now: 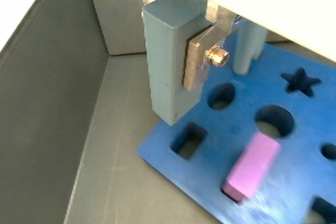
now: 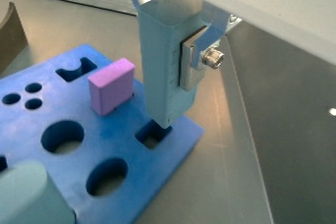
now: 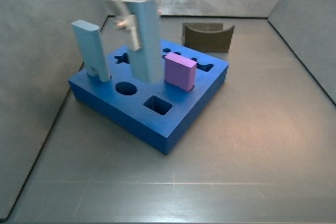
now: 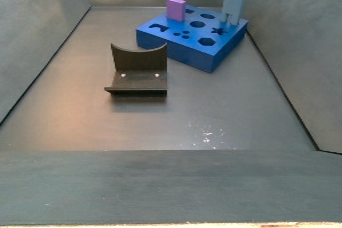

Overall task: Pick up the rectangle object. Move to above the board. Insert the rectangle object.
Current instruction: Insert the rectangle object.

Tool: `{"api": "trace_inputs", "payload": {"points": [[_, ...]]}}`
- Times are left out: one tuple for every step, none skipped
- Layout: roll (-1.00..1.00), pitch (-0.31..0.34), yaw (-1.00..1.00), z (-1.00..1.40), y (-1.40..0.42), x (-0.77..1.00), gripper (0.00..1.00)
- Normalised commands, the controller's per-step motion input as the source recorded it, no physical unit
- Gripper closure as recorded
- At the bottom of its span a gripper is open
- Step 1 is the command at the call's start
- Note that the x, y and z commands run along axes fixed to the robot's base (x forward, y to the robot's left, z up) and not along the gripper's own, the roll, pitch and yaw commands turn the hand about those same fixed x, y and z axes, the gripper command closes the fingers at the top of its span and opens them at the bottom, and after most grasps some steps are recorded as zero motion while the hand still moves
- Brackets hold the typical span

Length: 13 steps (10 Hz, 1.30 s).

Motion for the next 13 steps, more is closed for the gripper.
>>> {"api": "trace_inputs", "payload": {"points": [[0.01,-0.031,0.0,-0.04,-0.01,0.0,1.0],[0.23,-0.534,0.0,-0.5,-0.16,-0.2,1.0],[0.25,-0.58,0.0,-0.67,-0.01,-0.23,1.0],[0.14,-0.463,0.0,-0.79,0.02,-0.2,1.0],[0.05,-0.34,0.0,-0.55,0.02,-0.11,1.0],[0.0,-0.114,0.0,-0.32,0.0,0.0,1.0],[0.0,-0.117,0.0,-0.01,0.0,-0.03,1.0],[-0.03,-0.063,0.0,-0.02,0.0,0.0,1.0],[-0.11,0.0,0.0,-0.06,0.0,0.09,1.0],[-0.59,0.0,0.0,0.0,0.41,0.26,1.0],[-0.69,0.0,0.02,0.01,0.49,0.32,1.0],[-0.22,0.0,0.0,0.0,0.1,0.0,1.0],[0.09,-0.086,0.0,-0.15,-0.13,0.0,1.0]]}}
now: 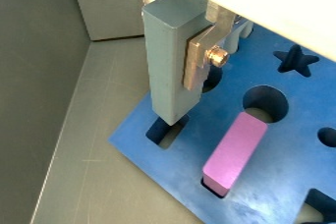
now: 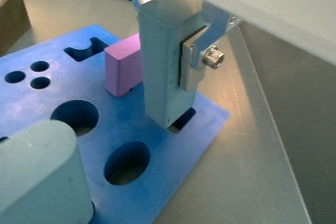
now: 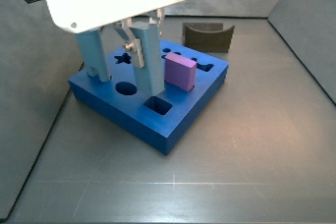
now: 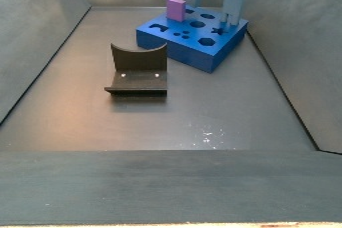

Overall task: Pick up the rectangle object. Move to above the board. Insert the rectangle object.
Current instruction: Insert the rectangle object.

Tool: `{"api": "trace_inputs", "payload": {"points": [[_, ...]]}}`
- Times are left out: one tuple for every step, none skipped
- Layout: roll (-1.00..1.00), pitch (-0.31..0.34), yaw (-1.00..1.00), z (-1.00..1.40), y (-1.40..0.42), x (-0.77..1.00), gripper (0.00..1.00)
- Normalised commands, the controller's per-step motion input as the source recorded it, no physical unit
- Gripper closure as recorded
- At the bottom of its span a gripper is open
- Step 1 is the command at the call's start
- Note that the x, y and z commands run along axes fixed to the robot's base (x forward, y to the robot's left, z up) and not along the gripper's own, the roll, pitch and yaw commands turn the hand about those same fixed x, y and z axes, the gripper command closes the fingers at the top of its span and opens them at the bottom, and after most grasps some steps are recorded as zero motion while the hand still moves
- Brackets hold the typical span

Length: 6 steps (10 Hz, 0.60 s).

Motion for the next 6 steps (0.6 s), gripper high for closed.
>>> {"api": "trace_inputs", "payload": {"points": [[0.91,0.0,0.0,-0.31,-0.67,0.36,1.0],[0.69,0.163,0.0,-0.25,-0.5,0.61,1.0],[0.09,0.117,-0.09,0.0,-0.07,0.17,1.0],[0.02,0.0,0.0,0.0,0.0,0.02,1.0],[0.0,0.0,0.0,0.0,0.0,0.16,1.0],[-0.12,0.0,0.07,-0.03,0.15,0.27,1.0]]}}
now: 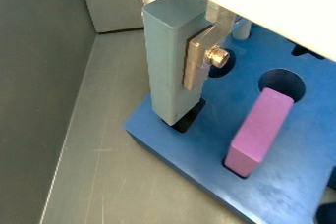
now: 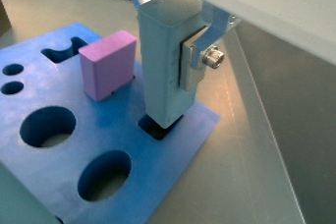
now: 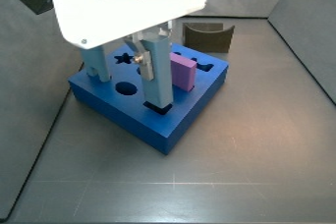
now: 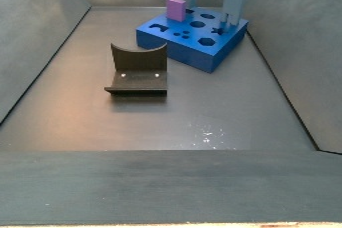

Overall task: Pick up the rectangle object. Move to above the board. Insert the rectangle object.
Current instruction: Insert the rectangle object.

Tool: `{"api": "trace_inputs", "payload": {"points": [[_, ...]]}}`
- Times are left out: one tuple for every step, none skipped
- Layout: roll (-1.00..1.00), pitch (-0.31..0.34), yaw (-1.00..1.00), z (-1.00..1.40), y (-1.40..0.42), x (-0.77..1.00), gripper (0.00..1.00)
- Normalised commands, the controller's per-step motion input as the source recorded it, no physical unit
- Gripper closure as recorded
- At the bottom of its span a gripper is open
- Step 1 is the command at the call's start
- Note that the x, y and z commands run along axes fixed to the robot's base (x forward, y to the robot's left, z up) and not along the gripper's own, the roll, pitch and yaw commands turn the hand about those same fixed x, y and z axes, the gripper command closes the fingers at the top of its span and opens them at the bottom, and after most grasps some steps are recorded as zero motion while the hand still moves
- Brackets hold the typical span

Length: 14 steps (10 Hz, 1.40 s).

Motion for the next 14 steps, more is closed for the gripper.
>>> {"api": "trace_inputs", "payload": {"points": [[-0.03,0.0,0.0,0.0,0.0,0.0,1.0],[0.01,0.0,0.0,0.0,0.0,0.0,1.0],[0.56,0.0,0.0,-0.06,-0.09,0.0,1.0],[0.86,0.023,0.05,0.0,-0.05,0.0,1.0],[0.21,0.0,0.0,0.05,-0.01,0.0,1.0],[0.02,0.0,0.0,0.0,0.0,0.0,1.0],[0.6,0.0,0.38,0.0,0.0,-0.02,1.0],[0.15,-0.22,0.58,0.03,0.05,-0.06,1.0],[0.0,-0.543,0.89,-0.02,0.0,0.0,1.0],[0.0,-0.443,0.97,-0.03,0.0,0.0,1.0],[0.0,-0.031,0.0,0.0,0.0,-0.01,1.0],[0.0,-0.049,0.0,-0.03,0.0,0.0,1.0],[0.07,0.0,0.0,-0.05,-0.07,0.0,1.0],[0.43,-0.186,0.12,-0.56,-0.14,0.07,1.0]]}}
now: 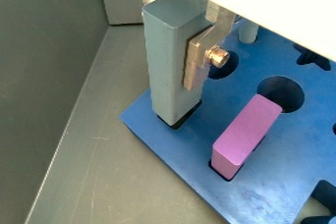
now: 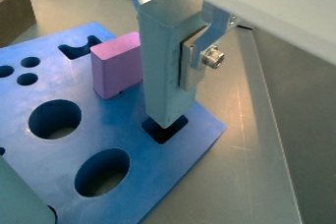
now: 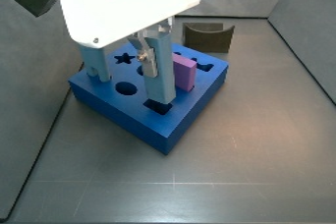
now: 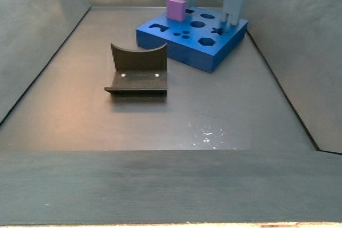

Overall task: Pick up the rectangle object. Move to above the board. Insert the rectangle object.
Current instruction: Insert the rectangle object.

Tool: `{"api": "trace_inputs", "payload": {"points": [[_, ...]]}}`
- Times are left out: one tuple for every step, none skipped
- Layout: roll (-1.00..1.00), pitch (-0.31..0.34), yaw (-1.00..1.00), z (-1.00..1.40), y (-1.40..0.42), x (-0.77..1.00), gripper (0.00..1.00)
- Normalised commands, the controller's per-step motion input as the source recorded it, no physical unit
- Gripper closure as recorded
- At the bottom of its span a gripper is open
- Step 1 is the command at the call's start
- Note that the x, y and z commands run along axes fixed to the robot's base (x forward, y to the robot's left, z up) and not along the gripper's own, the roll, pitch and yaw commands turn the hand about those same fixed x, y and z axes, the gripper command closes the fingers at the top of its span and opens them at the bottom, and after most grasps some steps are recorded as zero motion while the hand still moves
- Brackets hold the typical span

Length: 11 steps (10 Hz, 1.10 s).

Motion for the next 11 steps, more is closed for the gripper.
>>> {"api": "trace_inputs", "payload": {"points": [[0.6,-0.363,0.57,-0.4,-0.03,0.04,1.0],[0.53,-0.023,0.26,-0.15,-0.15,0.0,1.0],[0.01,0.0,0.0,0.0,0.0,0.0,1.0],[0.77,-0.094,0.31,0.0,-0.08,0.0,1.0],[1.0,-0.009,0.51,0.0,0.0,0.06,1.0],[1.0,0.0,0.5,0.0,0.0,0.06,1.0],[1.0,0.0,0.5,0.0,0.0,0.04,1.0],[0.84,0.0,0.31,0.11,-0.2,0.0,1.0],[0.18,-0.031,0.02,0.01,-0.03,-0.01,1.0],[0.05,-0.017,0.0,0.0,0.0,0.0,1.0],[0.42,-0.029,0.1,-0.04,-0.08,0.0,1.0]]}}
